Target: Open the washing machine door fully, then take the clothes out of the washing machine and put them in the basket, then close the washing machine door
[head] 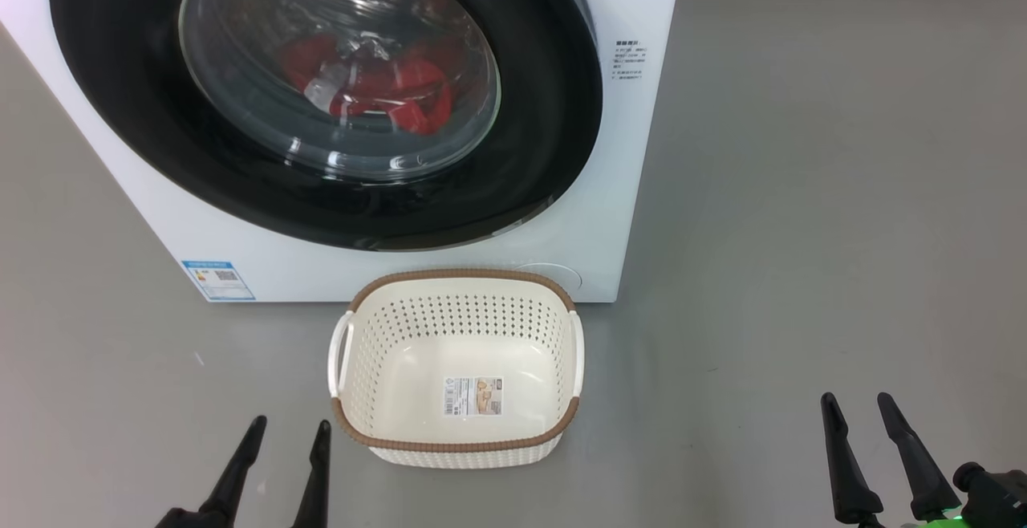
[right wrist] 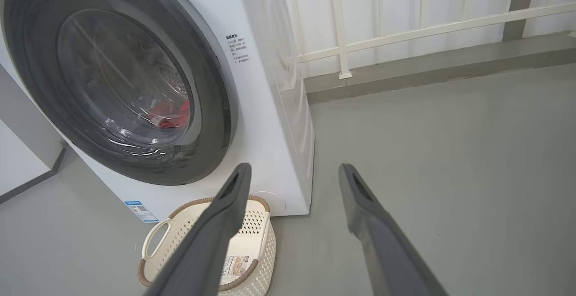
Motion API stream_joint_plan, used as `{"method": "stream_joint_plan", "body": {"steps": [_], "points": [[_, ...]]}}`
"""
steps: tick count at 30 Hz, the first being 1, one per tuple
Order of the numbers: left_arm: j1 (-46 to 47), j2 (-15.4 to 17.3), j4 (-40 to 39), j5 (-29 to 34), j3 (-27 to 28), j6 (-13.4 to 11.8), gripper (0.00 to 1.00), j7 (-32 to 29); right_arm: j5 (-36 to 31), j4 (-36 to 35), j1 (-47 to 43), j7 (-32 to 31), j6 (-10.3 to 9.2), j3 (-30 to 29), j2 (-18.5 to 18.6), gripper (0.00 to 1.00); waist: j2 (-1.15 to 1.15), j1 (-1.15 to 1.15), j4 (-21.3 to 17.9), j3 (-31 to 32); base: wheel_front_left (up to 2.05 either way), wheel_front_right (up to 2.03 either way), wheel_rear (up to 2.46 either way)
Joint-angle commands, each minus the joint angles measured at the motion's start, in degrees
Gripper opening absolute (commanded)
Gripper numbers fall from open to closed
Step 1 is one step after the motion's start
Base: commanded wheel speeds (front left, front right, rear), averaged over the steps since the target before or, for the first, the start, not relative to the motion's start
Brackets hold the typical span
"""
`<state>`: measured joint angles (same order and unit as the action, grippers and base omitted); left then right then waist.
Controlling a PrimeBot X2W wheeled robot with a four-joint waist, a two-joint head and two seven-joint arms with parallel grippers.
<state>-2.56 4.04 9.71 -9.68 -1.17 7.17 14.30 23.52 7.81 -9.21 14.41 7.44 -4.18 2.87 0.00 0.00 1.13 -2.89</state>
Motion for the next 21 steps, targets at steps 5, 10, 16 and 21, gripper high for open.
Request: {"method": "stream_joint_plan", "body": {"steps": [5,10,16,21], "points": [[0.7,1.1,-0.5,-0.9,1.5,0.3,1.0,0.7,-0.9,-1.6,1.0,0.6,0.05,0.8,0.5,1.0,0.0,0.0,-0.1,0.0,0.0,0.0,0.0],[0.8,1.2,-0.4,-1.2,1.2,0.3,1.0,0.7,-0.7,-1.7,1.0,0.6,0.05,0.9,0.4,1.0,0.0,0.0,-0.1,0.1,0.0,0.0,0.0],[1.1,1.1,-0.7,-1.4,0.9,0.3,1.0,0.7,2.0,-2.7,3.3,0.6,0.05,1.8,0.3,0.0,0.0,0.0,0.0,-0.6,0.0,0.0,0.0],[1.8,1.0,-1.0,-1.7,0.4,0.3,1.0,0.7,7.6,-4.0,9.2,0.6,0.05,2.1,0.1,0.0,0.0,0.0,0.2,-1.8,0.0,0.0,0.0]]}}
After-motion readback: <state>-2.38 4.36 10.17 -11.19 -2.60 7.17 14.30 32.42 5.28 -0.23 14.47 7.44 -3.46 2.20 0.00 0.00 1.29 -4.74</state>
